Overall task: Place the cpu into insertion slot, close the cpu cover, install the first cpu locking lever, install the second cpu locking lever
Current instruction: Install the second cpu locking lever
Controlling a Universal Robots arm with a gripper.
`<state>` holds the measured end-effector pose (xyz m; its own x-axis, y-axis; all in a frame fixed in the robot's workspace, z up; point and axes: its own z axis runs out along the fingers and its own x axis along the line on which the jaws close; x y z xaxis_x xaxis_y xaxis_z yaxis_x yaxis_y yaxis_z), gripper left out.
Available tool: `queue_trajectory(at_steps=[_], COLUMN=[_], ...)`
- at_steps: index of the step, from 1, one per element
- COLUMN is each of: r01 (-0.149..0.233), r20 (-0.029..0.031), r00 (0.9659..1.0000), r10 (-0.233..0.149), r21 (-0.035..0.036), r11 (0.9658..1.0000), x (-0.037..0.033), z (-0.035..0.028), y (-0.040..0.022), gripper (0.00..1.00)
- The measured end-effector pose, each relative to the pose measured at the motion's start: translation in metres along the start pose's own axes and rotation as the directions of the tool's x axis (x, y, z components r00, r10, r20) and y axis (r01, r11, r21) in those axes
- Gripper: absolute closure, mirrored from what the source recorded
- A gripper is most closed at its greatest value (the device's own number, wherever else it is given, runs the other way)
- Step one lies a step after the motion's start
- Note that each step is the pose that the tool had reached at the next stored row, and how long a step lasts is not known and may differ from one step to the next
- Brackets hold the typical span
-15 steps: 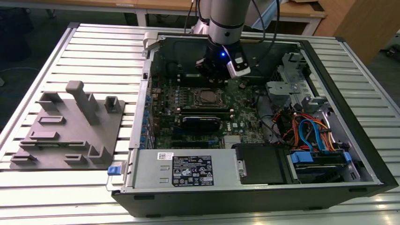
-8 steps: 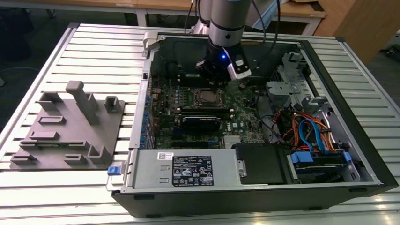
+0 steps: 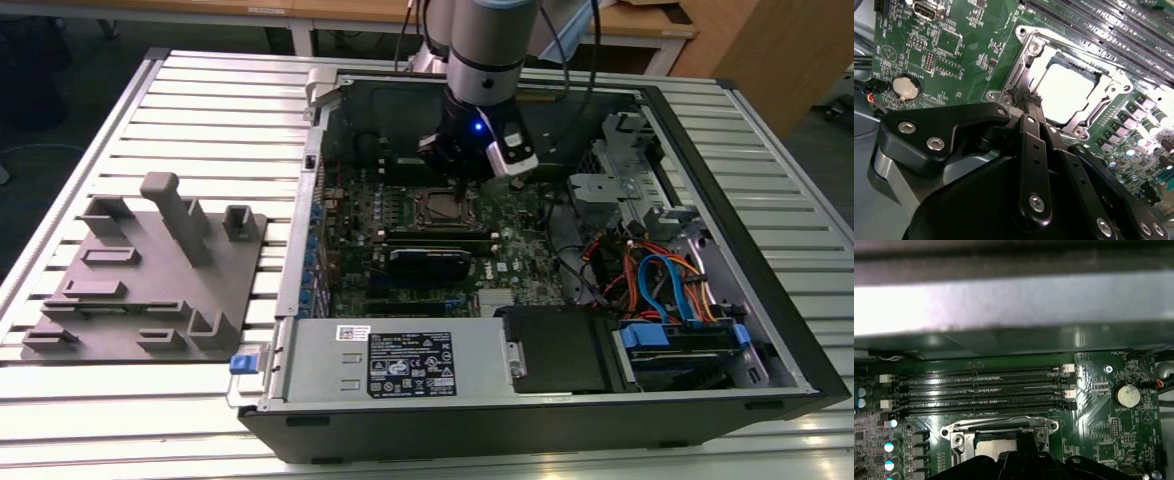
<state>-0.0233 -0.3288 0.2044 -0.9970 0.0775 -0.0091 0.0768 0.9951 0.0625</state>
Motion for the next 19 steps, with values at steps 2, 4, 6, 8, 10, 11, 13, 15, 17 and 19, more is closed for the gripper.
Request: queue_trajectory(at_steps=[2, 4, 6, 8, 10, 11, 13, 15, 17, 19], r01=[0.000, 0.000, 0.000, 0.000, 0.000, 0.000, 0.000, 0.000, 0.000, 0.000], r20=[0.0001, 0.0001, 0.0001, 0.0001, 0.0000, 0.0000, 0.0001, 0.0000, 0.0003, 0.0003], r00=[1.0000, 1.0000, 1.0000, 1.0000, 1.0000, 1.0000, 1.0000, 1.0000, 1.0000, 1.0000], r10=[0.000, 0.000, 0.000, 0.000, 0.000, 0.000, 0.000, 0.000, 0.000, 0.000], r21=[0.0000, -0.0001, -0.0001, -0.0001, 0.0001, 0.0001, -0.0001, 0.0002, 0.0014, 0.0021], r11=[1.0000, 1.0000, 1.0000, 1.0000, 1.0000, 1.0000, 1.0000, 1.0000, 1.0000, 1.0000], x=[-0.0001, -0.0002, -0.0002, -0.0003, -0.0002, -0.0003, -0.0003, -0.0003, -0.0004, -0.0004], z=[-0.0001, -0.0001, -0.0002, -0.0002, -0.0013, -0.0024, -0.0051, -0.0076, -0.0082, -0.0082], y=[-0.0017, -0.0028, -0.0032, -0.0032, -0.0032, -0.0031, -0.0029, -0.0028, -0.0027, -0.0027], gripper=[0.89, 0.89, 0.89, 0.89, 0.89, 0.89, 0.89, 0.89, 0.89, 0.89])
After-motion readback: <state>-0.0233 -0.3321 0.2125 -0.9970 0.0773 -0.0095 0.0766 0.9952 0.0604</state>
